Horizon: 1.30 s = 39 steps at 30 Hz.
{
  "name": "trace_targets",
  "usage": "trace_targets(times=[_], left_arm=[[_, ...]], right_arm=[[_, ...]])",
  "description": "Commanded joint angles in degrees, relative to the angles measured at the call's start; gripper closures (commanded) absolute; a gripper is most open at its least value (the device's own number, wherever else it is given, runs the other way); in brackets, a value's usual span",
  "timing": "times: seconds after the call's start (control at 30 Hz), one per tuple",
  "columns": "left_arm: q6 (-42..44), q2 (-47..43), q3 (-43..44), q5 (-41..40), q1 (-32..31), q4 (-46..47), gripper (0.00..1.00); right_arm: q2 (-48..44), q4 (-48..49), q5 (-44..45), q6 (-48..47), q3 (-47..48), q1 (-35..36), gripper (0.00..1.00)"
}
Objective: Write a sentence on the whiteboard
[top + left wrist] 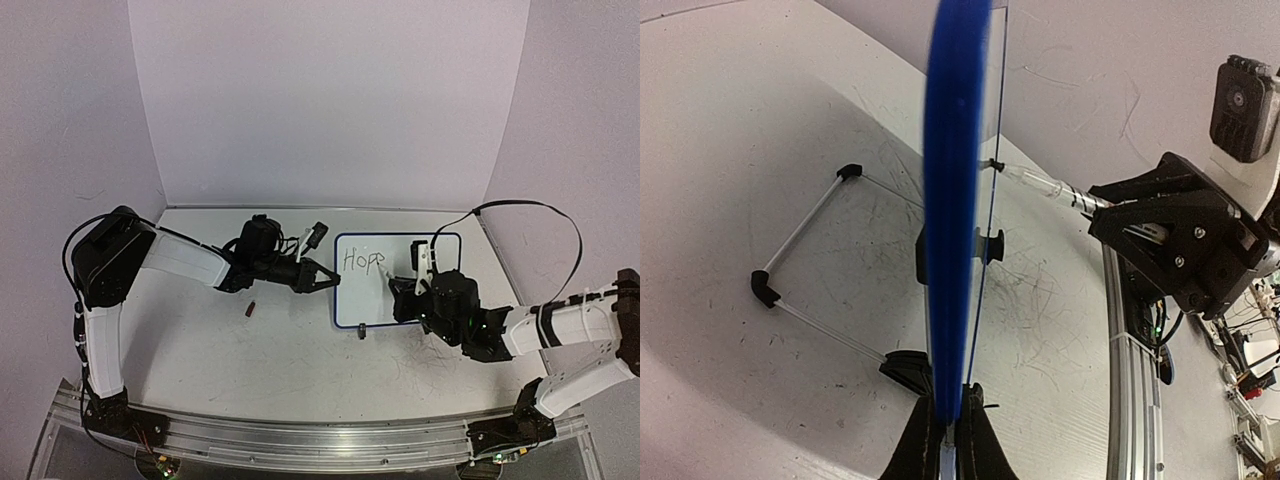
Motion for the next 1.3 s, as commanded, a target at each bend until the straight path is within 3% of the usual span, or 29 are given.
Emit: trace_targets(times=[0.0,0.4,0.67,0.8,0.93,1.27], left_arm=[[0.90,-4.06,0.02,1.86,-0.15,1.31,1.00],[0.99,-4.06,-0.15,1.61,-0.17,1.11,1.00],[0.74,-4.61,-0.79,0.71,-0.17,0.94,0.99],[-0.04,-5.28,-1.04,0.08,-0.17,0.87,0.91],[-1.13,-5.29,-0.93,-0.34,-0.09,0.87,0.77],[-2.96,-5.71,-1.64,-0.60,1.38,0.86,0.63]], right_arm=[[-0.96,-3.85,1.79,1.29,-1.45,-0.27,1.00],[-2.81,-5.66,4.99,2.31,-1.35,-0.31,1.00],[-17.76,-3.70,0.84,-4.85,-4.65,-0.40,1.00],[-22.06,-4.25,0.28,-1.84,-7.23,-1.03,1.00],[-18.08,-3.27,-0.53,-3.58,-5.29,-1.04,1.00],[-17.53,1.48,0.08,-9.83,-6.86,-1.07,1.00]])
